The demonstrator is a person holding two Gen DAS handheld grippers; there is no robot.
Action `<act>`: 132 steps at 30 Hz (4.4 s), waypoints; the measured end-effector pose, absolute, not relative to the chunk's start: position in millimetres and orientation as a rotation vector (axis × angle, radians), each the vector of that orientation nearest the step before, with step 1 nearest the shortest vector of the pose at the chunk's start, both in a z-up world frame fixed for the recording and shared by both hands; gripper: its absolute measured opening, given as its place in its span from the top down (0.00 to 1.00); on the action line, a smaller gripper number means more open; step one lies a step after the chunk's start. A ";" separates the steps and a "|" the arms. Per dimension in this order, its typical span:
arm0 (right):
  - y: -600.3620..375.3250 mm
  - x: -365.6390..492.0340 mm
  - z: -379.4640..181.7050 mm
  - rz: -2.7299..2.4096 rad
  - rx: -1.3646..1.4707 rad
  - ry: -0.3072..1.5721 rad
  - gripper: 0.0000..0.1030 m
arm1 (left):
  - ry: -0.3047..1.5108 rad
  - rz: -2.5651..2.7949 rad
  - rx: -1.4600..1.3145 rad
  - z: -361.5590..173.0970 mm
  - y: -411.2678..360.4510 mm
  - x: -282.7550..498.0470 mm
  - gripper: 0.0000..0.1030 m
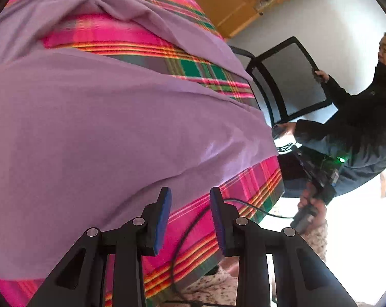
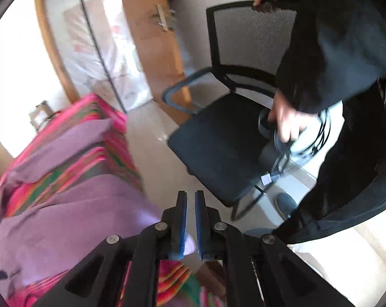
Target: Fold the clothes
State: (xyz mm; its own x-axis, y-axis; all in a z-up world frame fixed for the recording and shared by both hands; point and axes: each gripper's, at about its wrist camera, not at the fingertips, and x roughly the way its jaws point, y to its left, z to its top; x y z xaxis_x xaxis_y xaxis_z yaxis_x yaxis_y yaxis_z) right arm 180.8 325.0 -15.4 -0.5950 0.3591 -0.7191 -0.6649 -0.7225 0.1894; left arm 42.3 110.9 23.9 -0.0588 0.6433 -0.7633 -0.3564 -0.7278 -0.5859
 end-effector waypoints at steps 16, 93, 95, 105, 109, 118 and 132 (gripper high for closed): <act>156.2 163.1 -3.0 2.826 -1.101 0.013 0.60 | -0.121 2.166 -1.525 15.6 41.7 86.4 0.68; 265.6 141.0 -37.0 2.538 -1.070 0.653 0.57 | 0.034 2.046 -1.454 -4.4 100.8 70.4 0.75; 272.0 140.9 -37.6 2.536 -1.049 0.736 0.59 | 0.052 2.042 -1.449 -4.4 104.1 71.2 0.75; 295.8 134.6 -41.6 2.467 -0.980 1.022 0.69 | 0.042 2.025 -1.456 -7.6 106.8 67.3 0.75; 284.2 119.7 -37.7 2.453 -1.030 0.863 0.69 | 0.047 2.027 -1.454 -8.4 109.4 68.9 0.75; 275.3 116.7 -30.9 2.430 -1.058 0.695 0.94 | 0.039 2.019 -1.461 -7.5 106.1 65.1 0.75; 289.3 150.0 -35.8 2.354 -1.059 0.744 0.95 | 0.019 1.991 -1.482 -10.1 93.0 66.0 0.75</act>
